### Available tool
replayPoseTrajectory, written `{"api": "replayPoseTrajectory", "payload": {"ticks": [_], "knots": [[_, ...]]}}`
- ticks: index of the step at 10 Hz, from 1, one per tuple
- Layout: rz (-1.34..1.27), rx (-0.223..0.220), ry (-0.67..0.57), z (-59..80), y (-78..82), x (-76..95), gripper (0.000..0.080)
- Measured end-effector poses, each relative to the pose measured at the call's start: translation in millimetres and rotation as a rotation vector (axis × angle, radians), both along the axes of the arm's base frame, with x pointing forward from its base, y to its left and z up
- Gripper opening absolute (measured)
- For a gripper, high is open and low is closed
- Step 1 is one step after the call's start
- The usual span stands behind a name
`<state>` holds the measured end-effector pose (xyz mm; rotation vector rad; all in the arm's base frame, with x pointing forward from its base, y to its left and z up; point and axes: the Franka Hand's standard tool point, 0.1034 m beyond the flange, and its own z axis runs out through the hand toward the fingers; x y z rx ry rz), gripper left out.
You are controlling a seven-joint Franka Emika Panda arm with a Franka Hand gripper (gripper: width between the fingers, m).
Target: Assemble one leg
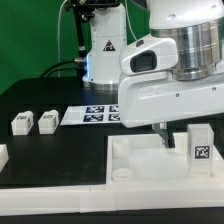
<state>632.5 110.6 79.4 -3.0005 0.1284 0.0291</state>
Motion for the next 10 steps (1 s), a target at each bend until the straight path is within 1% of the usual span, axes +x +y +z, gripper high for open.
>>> {"api": "replayPoseTrajectory", "payload": {"ticks": [1,2,3,4,5,8,9,10], "knots": [[-0.001,0.0,0.0,0.0,-0.3,0.0,0.0541],[-0.097,0.001,0.014,0.0,0.4,-0.1,0.0404],[-0.205,0.001,0.03,-0.1,0.8,-0.2,0.0404],[-0.319,-0.003,0.046,-0.8,-1.7,-0.6,0.0294],[-0.399,-0.005,0.058,-1.1,-2.1,-0.8,0.0294],[-0.836,0.01,0.126,-2.1,-5.4,-1.1,0.0294],[-0.999,0.036,0.137,-2.9,-7.4,-2.5,0.0294],[-1.217,0.06,0.161,-3.5,-6.6,-5.3,0.0294]]}}
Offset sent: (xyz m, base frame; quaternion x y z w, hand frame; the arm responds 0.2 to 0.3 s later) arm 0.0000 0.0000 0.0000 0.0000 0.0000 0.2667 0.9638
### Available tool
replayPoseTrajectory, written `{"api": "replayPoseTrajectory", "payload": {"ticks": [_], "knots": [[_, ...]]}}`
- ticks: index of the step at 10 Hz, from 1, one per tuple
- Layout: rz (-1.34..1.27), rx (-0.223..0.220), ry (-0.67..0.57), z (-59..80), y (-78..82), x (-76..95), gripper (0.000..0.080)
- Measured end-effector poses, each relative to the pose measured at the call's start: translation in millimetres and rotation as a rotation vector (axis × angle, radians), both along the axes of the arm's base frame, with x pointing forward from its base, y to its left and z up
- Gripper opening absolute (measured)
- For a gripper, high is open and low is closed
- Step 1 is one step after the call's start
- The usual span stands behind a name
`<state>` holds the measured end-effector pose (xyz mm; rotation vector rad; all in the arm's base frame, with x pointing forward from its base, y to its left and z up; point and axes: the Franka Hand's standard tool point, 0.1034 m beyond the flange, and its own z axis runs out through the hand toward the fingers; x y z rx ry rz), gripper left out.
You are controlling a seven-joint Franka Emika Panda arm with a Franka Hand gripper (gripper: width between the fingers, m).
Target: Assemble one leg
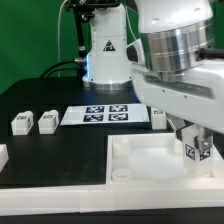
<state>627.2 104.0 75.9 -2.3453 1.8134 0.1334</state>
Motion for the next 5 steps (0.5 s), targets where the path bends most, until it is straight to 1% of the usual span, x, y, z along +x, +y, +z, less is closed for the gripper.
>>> {"api": "replayPoseTrajectory", "payload": {"ticks": [2,3,4,5], "knots": [[-0.3,0.042,0.031,0.0,4.6,-3.0,0.0294],[-0.364,0.048,0.045,0.1,5.1,-3.0,0.0294],[-0.306,0.045,0.034,-0.5,5.0,-3.4,0.0294],[-0.265,0.043,0.026,-1.0,5.2,-3.6,0.0457]]}}
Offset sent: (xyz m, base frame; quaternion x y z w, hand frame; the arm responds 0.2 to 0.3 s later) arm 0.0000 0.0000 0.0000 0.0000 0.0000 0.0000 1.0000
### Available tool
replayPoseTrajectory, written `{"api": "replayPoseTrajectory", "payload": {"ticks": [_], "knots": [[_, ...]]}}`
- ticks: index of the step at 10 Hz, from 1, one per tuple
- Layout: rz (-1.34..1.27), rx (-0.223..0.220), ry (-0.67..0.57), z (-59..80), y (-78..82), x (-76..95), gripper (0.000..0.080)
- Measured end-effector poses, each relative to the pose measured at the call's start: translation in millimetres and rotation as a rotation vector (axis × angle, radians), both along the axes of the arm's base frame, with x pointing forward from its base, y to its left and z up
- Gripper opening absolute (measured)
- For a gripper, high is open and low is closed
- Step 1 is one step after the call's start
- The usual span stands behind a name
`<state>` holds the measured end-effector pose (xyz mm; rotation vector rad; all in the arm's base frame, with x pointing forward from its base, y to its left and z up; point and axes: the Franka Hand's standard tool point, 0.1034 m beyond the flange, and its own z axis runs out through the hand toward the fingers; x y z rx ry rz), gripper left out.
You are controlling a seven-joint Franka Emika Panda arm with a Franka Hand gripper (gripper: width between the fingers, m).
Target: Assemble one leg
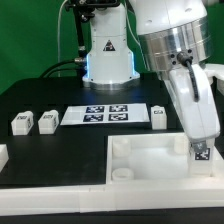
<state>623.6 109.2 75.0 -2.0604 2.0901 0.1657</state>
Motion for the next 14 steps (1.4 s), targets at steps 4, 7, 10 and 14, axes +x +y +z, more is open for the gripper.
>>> {"api": "replayPoseTrajectory", "payload": {"ticks": [4,7,10,14], "knots": [[0.491,-0.038,-0.068,6.7,15.5,2.8,0.0645],[0.903,-0.063,-0.135,6.1,11.4,1.6,0.0648],[1.374,-0.111,-0.178,6.8,5.6,7.4,0.0649],[1.254,-0.109,-0.156,6.7,5.5,7.4,0.0297]]}}
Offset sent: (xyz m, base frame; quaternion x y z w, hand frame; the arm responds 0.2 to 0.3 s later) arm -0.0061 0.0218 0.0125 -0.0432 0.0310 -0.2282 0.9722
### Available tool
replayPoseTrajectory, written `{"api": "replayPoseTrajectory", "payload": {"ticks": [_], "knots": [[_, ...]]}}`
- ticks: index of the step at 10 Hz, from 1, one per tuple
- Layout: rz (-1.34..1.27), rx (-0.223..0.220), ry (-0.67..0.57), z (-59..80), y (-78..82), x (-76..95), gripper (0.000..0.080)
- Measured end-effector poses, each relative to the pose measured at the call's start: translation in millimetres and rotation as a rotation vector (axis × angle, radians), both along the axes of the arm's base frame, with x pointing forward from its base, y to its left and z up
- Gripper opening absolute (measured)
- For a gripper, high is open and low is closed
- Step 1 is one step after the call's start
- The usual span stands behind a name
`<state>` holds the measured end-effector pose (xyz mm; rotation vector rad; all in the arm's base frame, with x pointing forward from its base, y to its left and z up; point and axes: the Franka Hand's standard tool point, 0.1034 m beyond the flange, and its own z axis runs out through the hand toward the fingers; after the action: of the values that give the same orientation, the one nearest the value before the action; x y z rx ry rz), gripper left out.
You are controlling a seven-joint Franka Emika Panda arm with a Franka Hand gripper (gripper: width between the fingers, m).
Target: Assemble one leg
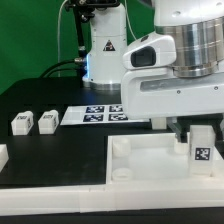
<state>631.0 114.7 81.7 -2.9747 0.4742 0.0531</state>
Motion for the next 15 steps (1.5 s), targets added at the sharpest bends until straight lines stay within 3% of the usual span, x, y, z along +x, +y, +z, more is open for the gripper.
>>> {"api": "replayPoseTrajectory", "payload": {"ticks": [2,6,9,11,12,13,15], "knots": [[-0.188,-0.003,0.025,-0.2,-1.8,0.2,0.0297],[-0.943,0.075,0.114,-1.7,-8.1,-2.2,0.0297],[-1.23,0.106,0.17,-1.1,-5.4,-4.1,0.0297],[-1.164,0.105,0.158,-1.9,-5.3,-4.5,0.0297],[-1.162,0.104,0.158,-2.2,-4.9,-4.6,0.0479],[-1.009,0.099,0.128,-3.0,-2.2,-4.7,0.0591],[-0.656,0.061,0.057,-5.6,3.6,-6.0,0.0637]]}}
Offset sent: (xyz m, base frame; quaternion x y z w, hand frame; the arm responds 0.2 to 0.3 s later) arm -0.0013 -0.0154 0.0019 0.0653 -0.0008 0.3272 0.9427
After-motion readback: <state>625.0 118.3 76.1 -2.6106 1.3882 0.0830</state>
